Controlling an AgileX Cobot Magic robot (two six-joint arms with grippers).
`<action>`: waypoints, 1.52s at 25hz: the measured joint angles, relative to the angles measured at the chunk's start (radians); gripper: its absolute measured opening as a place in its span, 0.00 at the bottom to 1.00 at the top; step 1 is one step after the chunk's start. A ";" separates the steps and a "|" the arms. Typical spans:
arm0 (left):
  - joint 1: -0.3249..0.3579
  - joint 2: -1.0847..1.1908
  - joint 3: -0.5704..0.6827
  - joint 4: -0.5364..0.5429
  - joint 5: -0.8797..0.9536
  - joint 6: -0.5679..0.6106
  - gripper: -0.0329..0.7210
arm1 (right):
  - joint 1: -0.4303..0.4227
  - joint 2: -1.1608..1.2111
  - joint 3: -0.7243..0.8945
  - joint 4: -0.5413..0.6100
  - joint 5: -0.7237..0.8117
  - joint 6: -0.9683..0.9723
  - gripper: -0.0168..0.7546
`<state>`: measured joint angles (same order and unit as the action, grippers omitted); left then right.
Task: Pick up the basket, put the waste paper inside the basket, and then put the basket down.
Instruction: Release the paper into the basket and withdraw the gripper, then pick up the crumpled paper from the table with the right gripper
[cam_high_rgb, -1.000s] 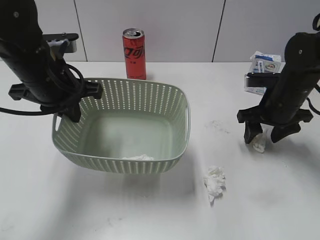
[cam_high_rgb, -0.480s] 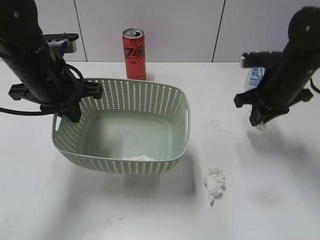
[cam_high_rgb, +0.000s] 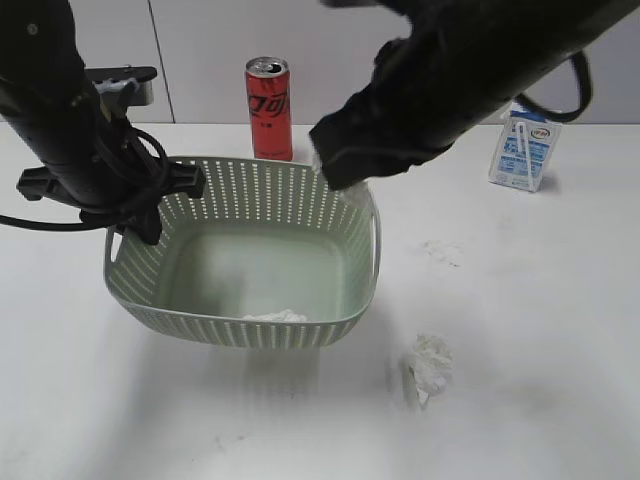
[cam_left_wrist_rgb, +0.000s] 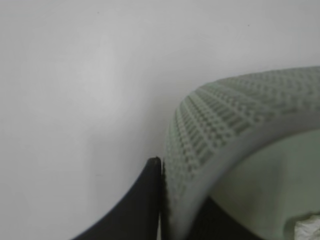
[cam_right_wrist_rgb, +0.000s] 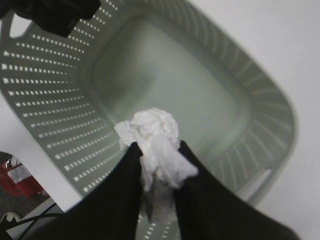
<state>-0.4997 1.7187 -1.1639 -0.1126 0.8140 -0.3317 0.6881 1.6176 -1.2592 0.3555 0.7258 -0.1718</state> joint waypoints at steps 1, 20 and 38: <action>0.000 0.000 0.000 0.000 0.000 0.000 0.07 | 0.018 0.023 0.000 0.002 -0.005 -0.003 0.15; 0.024 0.000 0.000 -0.001 0.024 0.000 0.07 | -0.110 0.037 -0.140 -0.255 0.248 0.249 0.81; 0.146 0.000 0.000 0.014 0.034 0.000 0.08 | -0.138 0.245 0.340 -0.180 -0.134 0.245 0.79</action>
<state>-0.3535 1.7187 -1.1639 -0.0984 0.8477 -0.3317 0.5498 1.8622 -0.9193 0.1756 0.5919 0.0735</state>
